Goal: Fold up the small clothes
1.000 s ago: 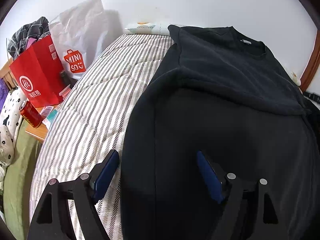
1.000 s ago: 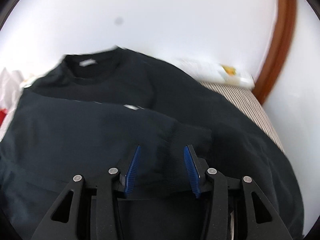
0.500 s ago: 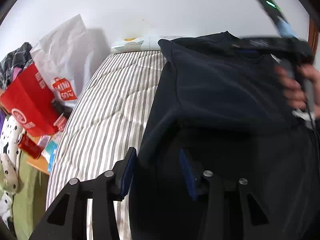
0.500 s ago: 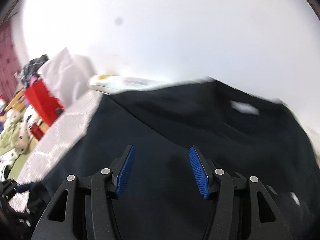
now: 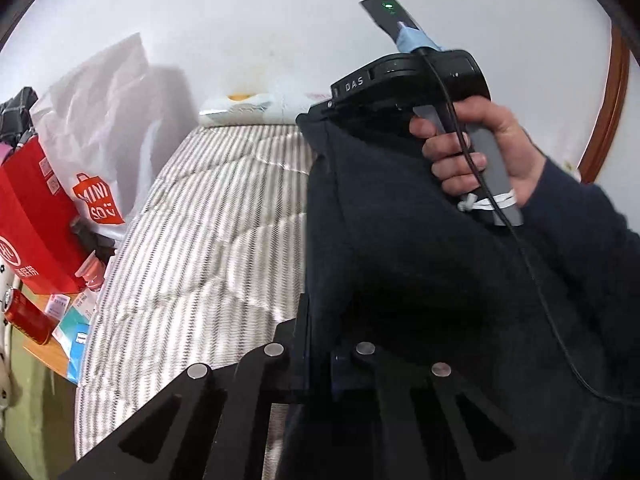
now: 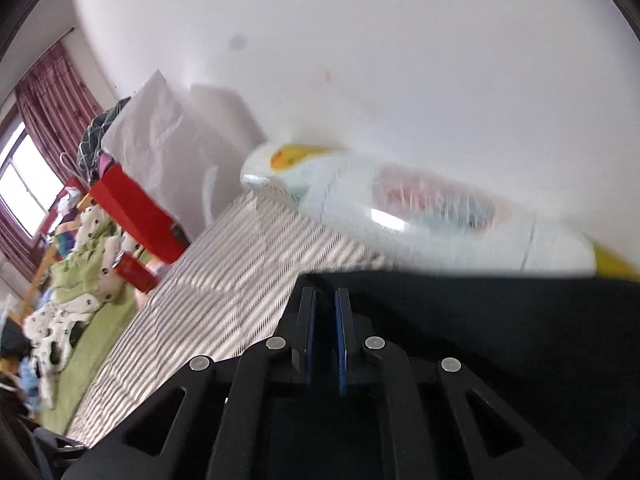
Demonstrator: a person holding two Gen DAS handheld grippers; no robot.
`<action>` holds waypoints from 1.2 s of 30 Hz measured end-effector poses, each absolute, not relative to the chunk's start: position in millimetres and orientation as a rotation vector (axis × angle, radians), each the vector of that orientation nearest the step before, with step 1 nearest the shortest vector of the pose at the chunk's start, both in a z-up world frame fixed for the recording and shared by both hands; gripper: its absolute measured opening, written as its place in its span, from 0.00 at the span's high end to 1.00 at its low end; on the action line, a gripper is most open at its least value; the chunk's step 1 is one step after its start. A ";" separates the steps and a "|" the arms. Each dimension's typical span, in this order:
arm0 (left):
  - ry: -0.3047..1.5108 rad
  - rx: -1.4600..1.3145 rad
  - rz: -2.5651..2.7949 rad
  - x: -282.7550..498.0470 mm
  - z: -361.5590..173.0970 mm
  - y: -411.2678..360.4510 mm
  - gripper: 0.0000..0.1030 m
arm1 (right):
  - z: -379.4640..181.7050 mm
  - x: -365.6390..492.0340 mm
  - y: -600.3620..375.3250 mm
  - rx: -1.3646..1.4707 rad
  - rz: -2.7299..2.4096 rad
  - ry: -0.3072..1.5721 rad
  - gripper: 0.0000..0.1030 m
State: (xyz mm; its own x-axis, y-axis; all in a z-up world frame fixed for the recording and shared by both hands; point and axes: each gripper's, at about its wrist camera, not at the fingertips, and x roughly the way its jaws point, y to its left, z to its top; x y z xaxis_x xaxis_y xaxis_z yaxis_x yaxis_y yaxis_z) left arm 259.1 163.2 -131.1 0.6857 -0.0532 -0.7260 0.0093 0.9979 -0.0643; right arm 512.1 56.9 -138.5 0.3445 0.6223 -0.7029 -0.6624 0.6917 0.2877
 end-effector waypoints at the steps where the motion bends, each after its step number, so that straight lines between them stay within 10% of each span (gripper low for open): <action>1: 0.813 -0.065 -0.029 257.9 -130.9 166.4 0.93 | -134.7 511.9 57.6 -0.034 0.838 0.860 0.92; 13: 0.883 -0.137 0.012 263.5 -137.5 177.8 0.89 | -144.2 510.8 88.0 -0.109 0.723 0.866 0.85; 17: 0.912 -0.130 0.030 255.6 -134.2 171.1 0.80 | -120.4 492.2 60.1 -0.133 0.704 0.824 0.58; 26: 0.904 -0.100 0.021 218.2 -126.2 157.3 0.42 | -87.0 415.6 -117.6 -0.027 0.417 0.813 0.43; 36: 0.910 -0.026 0.056 171.0 -143.4 150.3 0.41 | -91.5 298.0 -345.3 0.086 -0.098 0.853 0.42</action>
